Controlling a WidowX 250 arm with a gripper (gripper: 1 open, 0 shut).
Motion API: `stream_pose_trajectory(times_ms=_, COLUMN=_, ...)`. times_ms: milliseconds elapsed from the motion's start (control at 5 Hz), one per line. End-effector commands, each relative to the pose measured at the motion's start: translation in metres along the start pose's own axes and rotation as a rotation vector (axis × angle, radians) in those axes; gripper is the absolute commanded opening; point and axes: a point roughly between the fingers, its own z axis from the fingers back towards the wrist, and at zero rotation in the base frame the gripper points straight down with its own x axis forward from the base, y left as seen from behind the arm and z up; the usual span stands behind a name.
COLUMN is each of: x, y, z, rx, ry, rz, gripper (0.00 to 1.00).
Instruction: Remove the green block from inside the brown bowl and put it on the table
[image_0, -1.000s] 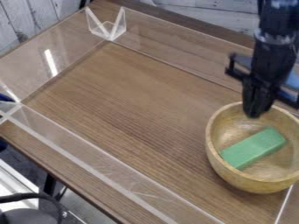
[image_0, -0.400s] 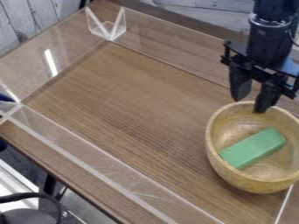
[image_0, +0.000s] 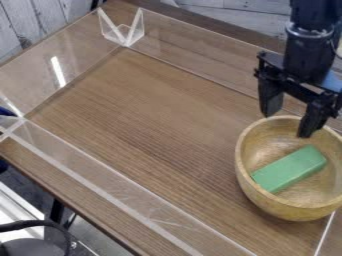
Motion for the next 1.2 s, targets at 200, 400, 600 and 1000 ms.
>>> stream_pose_trajectory(times_ms=200, x=0.013, y=-0.008, z=-0.005, rx=-0.009, ry=-0.032, rz=-0.048, gripper=1.0)
stream_pose_trajectory(times_ms=400, x=0.014, y=-0.011, z=-0.017, rx=-0.01, ry=-0.016, rz=-0.062, gripper=1.0)
stream_pose_trajectory(times_ms=600, x=0.015, y=-0.011, z=-0.025, rx=-0.005, ry=-0.001, rz=-0.067, gripper=1.0)
stream_pose_trajectory(times_ms=1000, x=0.014, y=-0.001, z=-0.032, rx=0.011, ry=0.027, rz=-0.041, gripper=1.0)
